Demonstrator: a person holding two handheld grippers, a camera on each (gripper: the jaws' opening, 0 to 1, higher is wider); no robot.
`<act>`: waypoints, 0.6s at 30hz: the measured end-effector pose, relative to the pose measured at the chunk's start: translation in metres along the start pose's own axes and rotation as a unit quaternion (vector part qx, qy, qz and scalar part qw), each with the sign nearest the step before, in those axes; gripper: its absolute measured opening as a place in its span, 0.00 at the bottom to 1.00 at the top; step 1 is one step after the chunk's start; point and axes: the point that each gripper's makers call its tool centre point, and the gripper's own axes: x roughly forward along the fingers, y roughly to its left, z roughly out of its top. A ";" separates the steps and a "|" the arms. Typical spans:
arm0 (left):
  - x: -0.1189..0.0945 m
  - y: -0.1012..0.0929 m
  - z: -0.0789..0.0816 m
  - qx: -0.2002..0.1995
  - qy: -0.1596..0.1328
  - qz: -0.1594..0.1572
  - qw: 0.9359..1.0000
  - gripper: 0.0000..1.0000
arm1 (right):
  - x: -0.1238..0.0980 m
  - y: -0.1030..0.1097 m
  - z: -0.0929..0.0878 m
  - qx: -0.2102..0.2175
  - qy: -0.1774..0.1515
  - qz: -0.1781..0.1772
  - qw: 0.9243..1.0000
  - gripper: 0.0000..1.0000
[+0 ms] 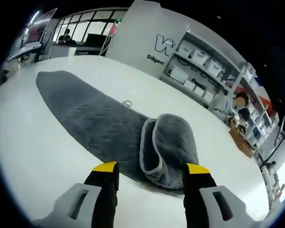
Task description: Open the folded towel by lifting each exposed corner and separating the folded layers until the towel lies flat within the target outline without major curled edges
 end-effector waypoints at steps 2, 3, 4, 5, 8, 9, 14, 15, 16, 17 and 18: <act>0.000 0.000 0.001 0.000 -0.001 0.000 1.000 0.95 | 0.008 0.001 -0.003 -0.008 0.010 -0.001 1.000 0.47; 0.000 0.000 0.001 0.000 -0.002 -0.001 1.000 0.95 | 0.010 0.001 -0.005 -0.009 0.013 -0.002 1.000 0.44; 0.000 0.000 0.001 0.001 -0.002 -0.001 1.000 0.95 | 0.011 0.001 -0.005 -0.009 0.015 -0.001 1.000 0.43; 0.000 -0.001 0.002 0.002 -0.003 -0.003 1.000 0.95 | 0.014 0.002 -0.008 -0.008 0.019 0.001 1.000 0.41; -0.001 -0.001 0.002 0.004 -0.003 -0.003 1.000 0.95 | 0.019 0.001 -0.013 0.000 0.025 0.002 1.000 0.34; -0.002 0.000 0.002 0.004 -0.004 -0.002 1.000 0.95 | 0.021 0.000 -0.015 0.003 0.026 0.003 1.000 0.31; -0.006 0.006 0.005 -0.003 -0.012 0.005 1.000 0.95 | 0.026 0.001 -0.022 0.015 0.032 0.006 0.999 0.26; -0.006 0.007 0.006 -0.003 -0.013 0.006 1.000 0.95 | 0.026 0.000 -0.023 0.016 0.033 0.007 0.999 0.25; -0.007 0.007 0.006 -0.003 -0.013 0.007 1.000 0.95 | 0.027 0.001 -0.023 0.017 0.034 0.008 0.999 0.25; -0.007 0.008 0.006 -0.003 -0.014 0.008 1.000 0.95 | 0.028 0.001 -0.024 0.025 0.034 0.011 0.999 0.23; -0.008 0.008 0.007 -0.004 -0.015 0.009 1.000 0.95 | 0.028 0.001 -0.024 0.027 0.034 0.012 0.999 0.21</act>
